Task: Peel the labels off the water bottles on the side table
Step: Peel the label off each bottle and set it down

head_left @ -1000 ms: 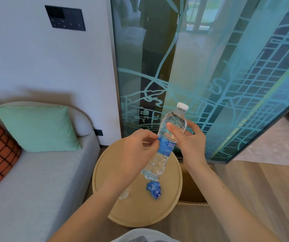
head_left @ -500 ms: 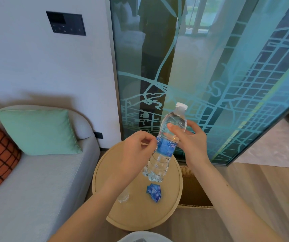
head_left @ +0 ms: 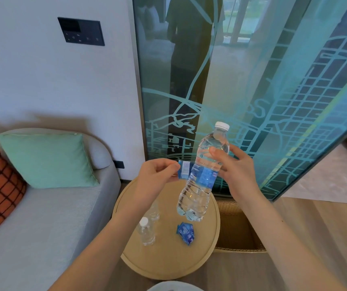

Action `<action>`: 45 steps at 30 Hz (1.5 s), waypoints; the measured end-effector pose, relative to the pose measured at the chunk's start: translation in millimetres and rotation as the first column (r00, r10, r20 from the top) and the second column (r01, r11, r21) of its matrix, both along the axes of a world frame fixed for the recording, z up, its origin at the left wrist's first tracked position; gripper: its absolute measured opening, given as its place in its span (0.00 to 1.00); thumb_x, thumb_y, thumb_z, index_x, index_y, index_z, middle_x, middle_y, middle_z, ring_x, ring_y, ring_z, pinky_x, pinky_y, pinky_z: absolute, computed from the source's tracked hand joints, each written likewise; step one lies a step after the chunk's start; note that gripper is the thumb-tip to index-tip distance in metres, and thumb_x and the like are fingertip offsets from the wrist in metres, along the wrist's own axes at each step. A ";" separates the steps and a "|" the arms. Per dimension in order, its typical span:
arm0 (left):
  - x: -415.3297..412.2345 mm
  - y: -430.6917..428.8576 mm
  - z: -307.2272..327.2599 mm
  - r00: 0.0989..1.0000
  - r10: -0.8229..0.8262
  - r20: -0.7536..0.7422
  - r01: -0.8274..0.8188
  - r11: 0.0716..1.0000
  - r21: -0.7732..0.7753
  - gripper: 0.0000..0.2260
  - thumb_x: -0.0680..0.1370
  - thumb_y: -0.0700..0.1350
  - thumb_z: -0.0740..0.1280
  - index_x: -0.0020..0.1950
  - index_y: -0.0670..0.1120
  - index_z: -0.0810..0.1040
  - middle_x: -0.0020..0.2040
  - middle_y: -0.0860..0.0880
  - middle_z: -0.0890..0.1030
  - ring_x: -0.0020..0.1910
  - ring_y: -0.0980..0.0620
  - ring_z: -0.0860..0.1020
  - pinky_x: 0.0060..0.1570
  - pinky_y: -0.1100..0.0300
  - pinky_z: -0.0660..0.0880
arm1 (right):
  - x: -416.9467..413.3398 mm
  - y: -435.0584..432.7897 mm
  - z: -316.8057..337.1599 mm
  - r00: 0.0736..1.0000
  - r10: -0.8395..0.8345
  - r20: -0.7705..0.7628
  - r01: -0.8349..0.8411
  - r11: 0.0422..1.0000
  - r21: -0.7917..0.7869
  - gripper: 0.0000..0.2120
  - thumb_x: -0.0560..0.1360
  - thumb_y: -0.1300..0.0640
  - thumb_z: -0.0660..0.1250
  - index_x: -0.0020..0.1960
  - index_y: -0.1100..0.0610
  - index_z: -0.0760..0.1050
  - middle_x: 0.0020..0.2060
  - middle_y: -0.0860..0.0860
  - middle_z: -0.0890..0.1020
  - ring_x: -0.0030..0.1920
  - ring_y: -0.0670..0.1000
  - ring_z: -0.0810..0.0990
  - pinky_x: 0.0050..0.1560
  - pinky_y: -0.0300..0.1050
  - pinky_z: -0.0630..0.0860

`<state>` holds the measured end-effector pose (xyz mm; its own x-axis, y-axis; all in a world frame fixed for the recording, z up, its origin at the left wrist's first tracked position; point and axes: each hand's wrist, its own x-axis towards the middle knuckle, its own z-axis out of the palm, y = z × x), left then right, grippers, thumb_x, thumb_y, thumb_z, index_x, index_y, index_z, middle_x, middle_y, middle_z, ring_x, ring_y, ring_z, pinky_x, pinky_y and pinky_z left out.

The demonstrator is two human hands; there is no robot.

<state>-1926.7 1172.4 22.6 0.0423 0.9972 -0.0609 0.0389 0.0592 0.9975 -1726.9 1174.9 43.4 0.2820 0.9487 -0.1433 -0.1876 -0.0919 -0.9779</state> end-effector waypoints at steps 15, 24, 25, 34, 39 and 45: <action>-14.6 16.7 -10.1 0.997 0.017 -0.076 -0.018 1.000 -0.013 0.09 0.81 0.40 0.66 0.51 0.36 0.83 0.46 0.42 0.86 0.44 0.51 0.85 0.47 0.59 0.83 | 11.0 -6.9 7.9 0.963 0.241 -0.117 -0.226 0.966 0.129 0.22 0.69 0.54 0.75 0.61 0.60 0.80 0.54 0.60 0.85 0.54 0.59 0.85 0.48 0.51 0.82; -17.4 22.5 -17.4 0.997 0.020 -0.076 -0.020 1.000 0.003 0.08 0.80 0.41 0.67 0.49 0.37 0.83 0.45 0.44 0.87 0.43 0.52 0.85 0.44 0.62 0.83 | 13.3 -4.1 6.8 0.950 0.297 -0.099 -0.276 0.944 0.182 0.19 0.71 0.55 0.72 0.60 0.61 0.80 0.52 0.58 0.86 0.52 0.58 0.85 0.46 0.50 0.82; -17.4 23.4 -19.4 0.996 0.024 -0.087 -0.023 1.000 0.003 0.08 0.80 0.41 0.67 0.49 0.38 0.83 0.45 0.44 0.87 0.44 0.51 0.86 0.44 0.62 0.83 | 12.8 -4.0 6.5 0.947 0.302 -0.108 -0.280 0.943 0.183 0.17 0.71 0.56 0.72 0.59 0.60 0.81 0.51 0.57 0.86 0.51 0.57 0.86 0.45 0.50 0.82; -4.0 31.0 -37.3 0.997 -0.031 -0.073 0.023 0.995 -0.096 0.06 0.80 0.39 0.67 0.46 0.42 0.83 0.40 0.48 0.87 0.41 0.53 0.86 0.43 0.62 0.82 | 1.9 -5.1 4.9 0.915 0.380 -0.137 -0.352 0.916 0.193 0.15 0.72 0.55 0.69 0.55 0.62 0.83 0.52 0.59 0.85 0.51 0.57 0.85 0.46 0.50 0.82; -9.3 35.2 -43.6 0.994 -0.092 -0.055 0.081 0.982 -0.169 0.06 0.79 0.42 0.68 0.46 0.41 0.83 0.41 0.47 0.87 0.43 0.51 0.86 0.45 0.60 0.83 | 3.6 -3.4 2.3 0.924 0.357 -0.136 -0.327 0.923 0.205 0.19 0.73 0.55 0.68 0.60 0.65 0.80 0.55 0.61 0.84 0.54 0.60 0.84 0.49 0.53 0.82; -8.1 38.4 -41.1 0.984 -0.170 -0.063 0.149 0.956 -0.254 0.10 0.79 0.42 0.68 0.42 0.38 0.83 0.42 0.45 0.87 0.44 0.49 0.86 0.49 0.57 0.83 | 0.8 -2.8 1.8 0.924 0.356 -0.142 -0.312 0.914 0.260 0.26 0.67 0.46 0.78 0.58 0.60 0.82 0.53 0.58 0.85 0.54 0.58 0.84 0.50 0.53 0.82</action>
